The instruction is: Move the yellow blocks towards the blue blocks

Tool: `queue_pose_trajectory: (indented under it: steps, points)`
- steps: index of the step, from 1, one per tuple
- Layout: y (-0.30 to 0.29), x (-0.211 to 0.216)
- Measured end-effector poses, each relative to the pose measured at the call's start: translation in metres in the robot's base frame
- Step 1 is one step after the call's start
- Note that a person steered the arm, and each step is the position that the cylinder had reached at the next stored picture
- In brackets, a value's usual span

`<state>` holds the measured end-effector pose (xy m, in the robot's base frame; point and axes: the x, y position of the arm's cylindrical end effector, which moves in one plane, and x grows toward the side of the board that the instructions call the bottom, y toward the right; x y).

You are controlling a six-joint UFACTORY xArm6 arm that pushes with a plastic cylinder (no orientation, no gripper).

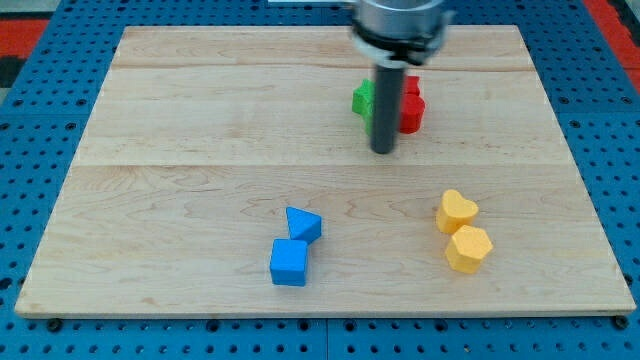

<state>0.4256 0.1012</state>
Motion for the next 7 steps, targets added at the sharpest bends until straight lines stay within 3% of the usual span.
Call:
queue_pose_trajectory:
  steps: [2, 4, 5, 7]
  points:
    - [0.135, 0.037]
    - [0.184, 0.084]
    - [0.16, 0.09]
    - [0.044, 0.09]
